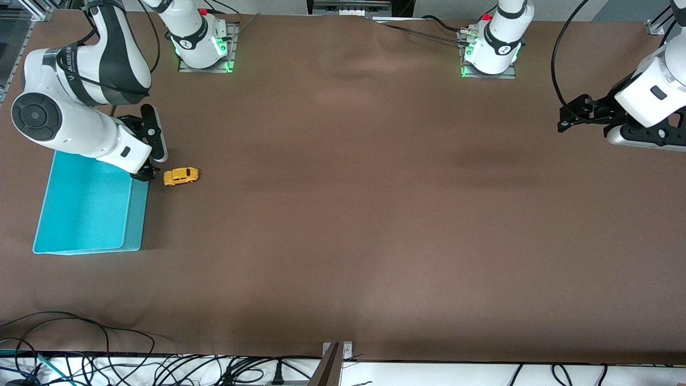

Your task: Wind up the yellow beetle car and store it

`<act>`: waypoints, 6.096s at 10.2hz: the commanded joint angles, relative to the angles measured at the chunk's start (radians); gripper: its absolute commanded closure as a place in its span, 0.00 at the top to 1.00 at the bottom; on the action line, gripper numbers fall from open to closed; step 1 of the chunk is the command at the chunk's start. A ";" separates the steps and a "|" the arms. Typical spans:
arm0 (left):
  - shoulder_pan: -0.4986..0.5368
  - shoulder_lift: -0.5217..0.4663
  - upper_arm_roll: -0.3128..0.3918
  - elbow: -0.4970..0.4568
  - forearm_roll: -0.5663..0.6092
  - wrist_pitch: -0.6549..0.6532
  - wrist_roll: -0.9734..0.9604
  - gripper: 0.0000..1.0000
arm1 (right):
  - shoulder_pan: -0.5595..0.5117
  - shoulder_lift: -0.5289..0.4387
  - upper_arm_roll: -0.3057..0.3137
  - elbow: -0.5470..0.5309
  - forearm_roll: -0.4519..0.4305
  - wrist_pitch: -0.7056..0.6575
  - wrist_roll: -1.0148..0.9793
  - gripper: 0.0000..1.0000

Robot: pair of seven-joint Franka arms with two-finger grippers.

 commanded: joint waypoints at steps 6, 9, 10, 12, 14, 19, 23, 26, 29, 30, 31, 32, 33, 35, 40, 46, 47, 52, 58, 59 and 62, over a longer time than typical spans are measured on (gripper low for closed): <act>-0.005 0.003 -0.002 0.021 0.005 -0.019 -0.010 1.00 | -0.011 -0.006 0.003 -0.015 -0.018 0.001 0.000 1.00; -0.005 0.003 -0.002 0.021 0.005 -0.019 -0.010 1.00 | -0.010 0.002 0.003 -0.067 -0.045 0.056 0.000 1.00; -0.005 0.003 -0.002 0.021 0.005 -0.019 -0.010 1.00 | -0.013 0.000 0.003 -0.094 -0.061 0.091 0.000 1.00; -0.005 0.003 -0.002 0.021 0.005 -0.019 -0.010 1.00 | -0.014 -0.001 0.005 -0.138 -0.068 0.137 0.000 1.00; -0.005 0.003 -0.002 0.021 0.005 -0.019 -0.010 1.00 | -0.014 0.003 0.008 -0.145 -0.077 0.154 0.000 1.00; -0.005 0.003 -0.002 0.020 0.005 -0.019 -0.010 1.00 | -0.017 0.009 0.009 -0.196 -0.083 0.228 0.000 1.00; -0.005 0.003 -0.002 0.020 0.005 -0.019 -0.010 1.00 | -0.020 0.009 0.009 -0.216 -0.086 0.251 0.000 1.00; -0.005 0.003 -0.002 0.020 0.005 -0.019 -0.010 1.00 | -0.022 0.009 0.009 -0.228 -0.086 0.256 0.000 1.00; -0.005 0.003 -0.002 0.020 0.005 -0.019 -0.010 1.00 | -0.022 0.009 0.009 -0.237 -0.086 0.262 0.000 1.00; -0.005 0.003 -0.002 0.020 0.005 -0.019 -0.010 1.00 | -0.022 0.008 0.009 -0.237 -0.086 0.263 0.000 1.00; -0.005 0.003 -0.002 0.020 0.005 -0.019 -0.010 1.00 | -0.022 0.008 0.009 -0.237 -0.086 0.263 0.000 1.00; -0.005 0.003 -0.002 0.020 0.005 -0.019 -0.010 1.00 | -0.022 0.008 0.009 -0.239 -0.086 0.265 0.000 1.00; -0.005 0.003 -0.002 0.020 0.005 -0.019 -0.010 1.00 | -0.022 0.008 0.009 -0.239 -0.086 0.263 0.000 1.00; -0.005 0.003 -0.002 0.020 0.005 -0.019 -0.010 1.00 | -0.023 0.008 0.009 -0.239 -0.086 0.265 0.000 1.00; -0.007 0.003 -0.002 0.020 0.005 -0.020 -0.010 1.00 | -0.033 0.006 0.009 -0.239 -0.086 0.277 -0.008 1.00; -0.010 0.003 -0.004 0.018 0.005 -0.020 -0.012 1.00 | -0.046 0.009 0.009 -0.244 -0.086 0.293 -0.011 1.00; -0.010 0.003 -0.004 0.018 0.005 -0.020 -0.012 1.00 | -0.046 0.009 0.009 -0.244 -0.086 0.296 -0.012 1.00; -0.010 0.003 -0.004 0.018 0.005 -0.020 -0.012 1.00 | -0.049 0.009 0.009 -0.247 -0.086 0.297 -0.014 1.00; -0.010 0.003 -0.004 0.018 0.005 -0.020 -0.012 1.00 | -0.051 0.011 0.009 -0.308 -0.095 0.386 -0.014 1.00; -0.010 0.003 -0.004 0.018 0.005 -0.020 -0.012 1.00 | -0.057 0.011 0.009 -0.328 -0.097 0.415 -0.014 1.00; -0.009 0.003 -0.003 0.017 0.005 -0.026 -0.012 1.00 | -0.060 0.029 0.009 -0.363 -0.103 0.460 -0.014 1.00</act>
